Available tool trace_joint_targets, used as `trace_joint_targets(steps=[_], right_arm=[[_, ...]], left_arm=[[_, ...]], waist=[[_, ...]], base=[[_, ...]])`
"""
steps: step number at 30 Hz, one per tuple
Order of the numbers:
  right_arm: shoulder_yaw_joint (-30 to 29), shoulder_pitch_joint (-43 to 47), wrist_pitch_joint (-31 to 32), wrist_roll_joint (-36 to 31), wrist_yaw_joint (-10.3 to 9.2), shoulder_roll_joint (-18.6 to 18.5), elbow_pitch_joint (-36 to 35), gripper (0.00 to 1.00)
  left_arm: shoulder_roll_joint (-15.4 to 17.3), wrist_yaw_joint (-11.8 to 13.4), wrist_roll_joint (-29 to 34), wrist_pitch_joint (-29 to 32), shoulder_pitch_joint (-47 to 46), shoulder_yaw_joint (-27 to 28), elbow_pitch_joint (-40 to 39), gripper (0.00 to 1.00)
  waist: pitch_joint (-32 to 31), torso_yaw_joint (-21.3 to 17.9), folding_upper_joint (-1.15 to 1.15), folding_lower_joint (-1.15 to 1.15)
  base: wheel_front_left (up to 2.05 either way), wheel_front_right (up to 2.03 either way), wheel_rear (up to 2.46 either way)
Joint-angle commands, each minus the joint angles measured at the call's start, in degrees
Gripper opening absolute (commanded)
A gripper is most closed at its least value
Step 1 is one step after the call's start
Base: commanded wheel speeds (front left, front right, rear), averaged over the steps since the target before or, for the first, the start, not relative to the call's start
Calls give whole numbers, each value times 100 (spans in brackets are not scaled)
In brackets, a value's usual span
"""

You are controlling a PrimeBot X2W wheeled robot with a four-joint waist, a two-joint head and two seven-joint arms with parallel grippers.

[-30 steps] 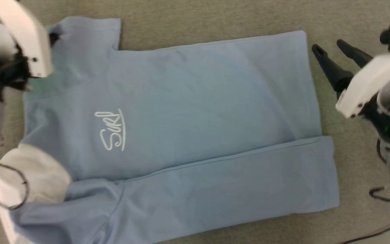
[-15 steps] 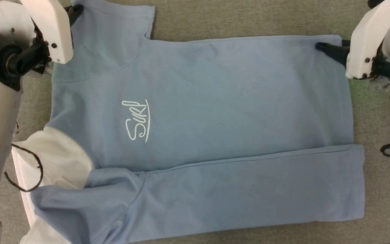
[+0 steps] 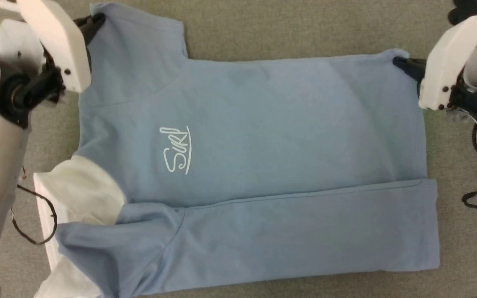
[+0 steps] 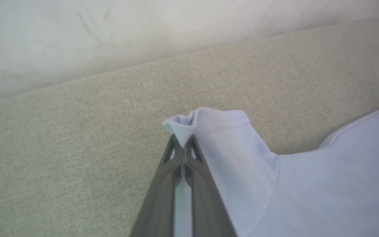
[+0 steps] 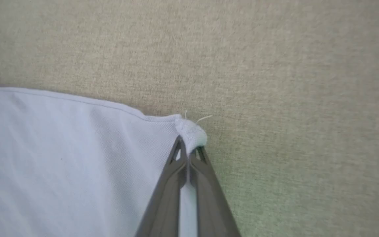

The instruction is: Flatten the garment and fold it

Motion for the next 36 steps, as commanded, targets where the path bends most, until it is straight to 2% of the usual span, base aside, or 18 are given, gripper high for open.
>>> trace_joint_targets(steps=[1,5,8,14,19,25,29,30,31,32,33,36], right_arm=[[-42,119,-179,65,-5,-54,-109,0],[-148,614,-729,202,-5,-224,-574,0],[-165,1180,-982,314,-5,-333,-954,0],[-380,2529,-1188,574,-5,-418,-1708,0],[-756,3606,-1240,664,-5,-333,-2110,0],[-1140,4298,-1697,393,-5,-69,-2026,0],[-1304,4463,-2156,60,-5,168,-1656,2],[-1303,4498,-2260,-6,-5,227,-1563,41],[-1333,4531,-2348,-29,-5,299,-1459,60],[-1347,4567,-2442,-81,-5,340,-1373,100],[-1340,4605,-2536,-132,-5,365,-1306,100],[-1310,4770,-2749,-170,-5,413,-1235,100]], left_arm=[[42,-28,-54,-144,172,42,-74,0],[114,34,-159,-606,765,216,-444,0],[233,174,-221,-981,1460,380,-894,0],[415,742,-372,-1528,3242,703,-1987,0],[385,1191,-527,-1843,4688,854,-2664,0],[220,1479,-704,-1997,5739,840,-2853,0],[13,1529,-870,-1995,6071,738,-2715,0],[-28,1536,-898,-1992,6124,713,-2655,7],[-76,1543,-929,-2007,6164,702,-2593,31],[-121,1554,-944,-2046,6200,701,-2531,97],[-146,1574,-920,-2101,6228,698,-2467,100],[-215,1635,-771,-2385,6259,718,-2310,100]], waist=[[-313,69,0,0],[-726,153,0,0],[-1020,204,0,0],[-1441,291,0,0],[-1653,355,0,0],[-1752,352,0,0],[-1805,343,0,0],[-1820,346,0,0],[-1841,347,0,0],[-1863,351,0,0],[-1885,356,0,0],[-1953,385,0,0]], base=[[0,0,0],[0,0,0],[0,0,0],[0,0,0],[0,0,0],[0,0,0],[0,0,0],[0,0,0],[0,0,0],[0,0,0],[0,0,0],[0,0,0]])
